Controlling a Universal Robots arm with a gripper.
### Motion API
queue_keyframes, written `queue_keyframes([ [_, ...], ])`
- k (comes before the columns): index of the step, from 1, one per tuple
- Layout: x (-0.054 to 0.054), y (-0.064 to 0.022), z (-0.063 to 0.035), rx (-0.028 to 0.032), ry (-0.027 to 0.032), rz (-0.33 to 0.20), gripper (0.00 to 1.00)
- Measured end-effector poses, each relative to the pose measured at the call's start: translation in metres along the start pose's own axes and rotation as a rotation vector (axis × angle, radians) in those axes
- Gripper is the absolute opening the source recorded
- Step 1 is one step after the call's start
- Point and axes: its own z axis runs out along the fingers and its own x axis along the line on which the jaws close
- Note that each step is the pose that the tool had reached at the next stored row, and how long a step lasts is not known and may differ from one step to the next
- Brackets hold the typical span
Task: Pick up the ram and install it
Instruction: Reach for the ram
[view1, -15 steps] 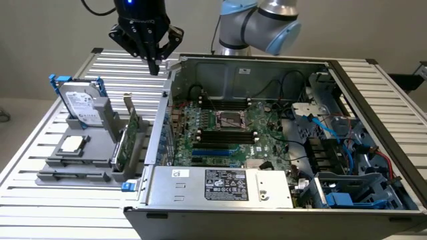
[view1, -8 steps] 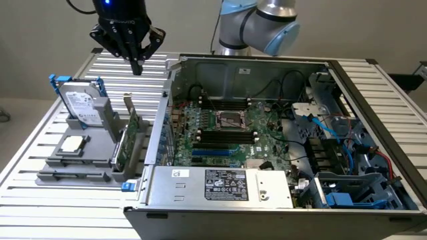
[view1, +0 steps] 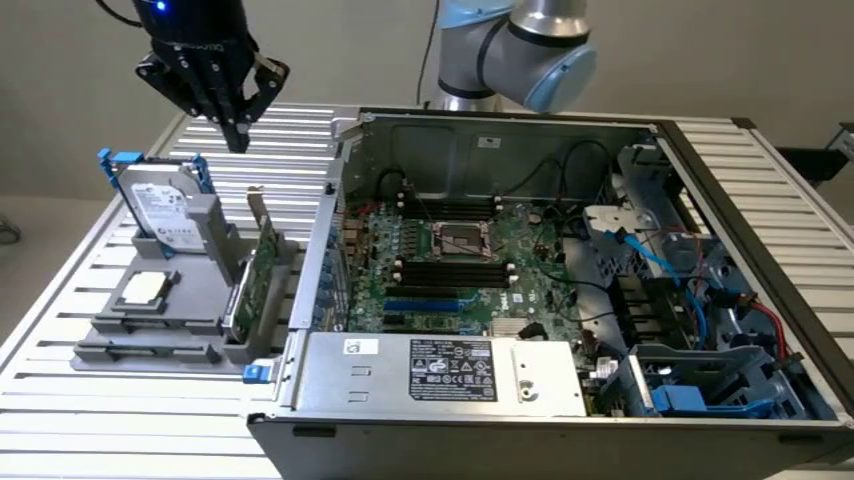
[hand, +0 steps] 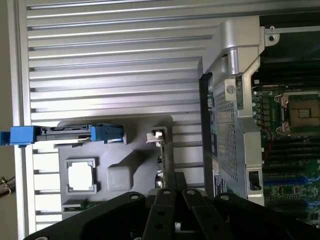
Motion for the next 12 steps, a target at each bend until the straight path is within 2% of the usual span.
queue_keyframes([
  [8,0.031,-0.0074,0.0043,-0.0001,0.0000,-0.001,0.11],
  [12,0.044,-0.0168,0.0040,0.0000,0.0001,-0.001,0.11],
])
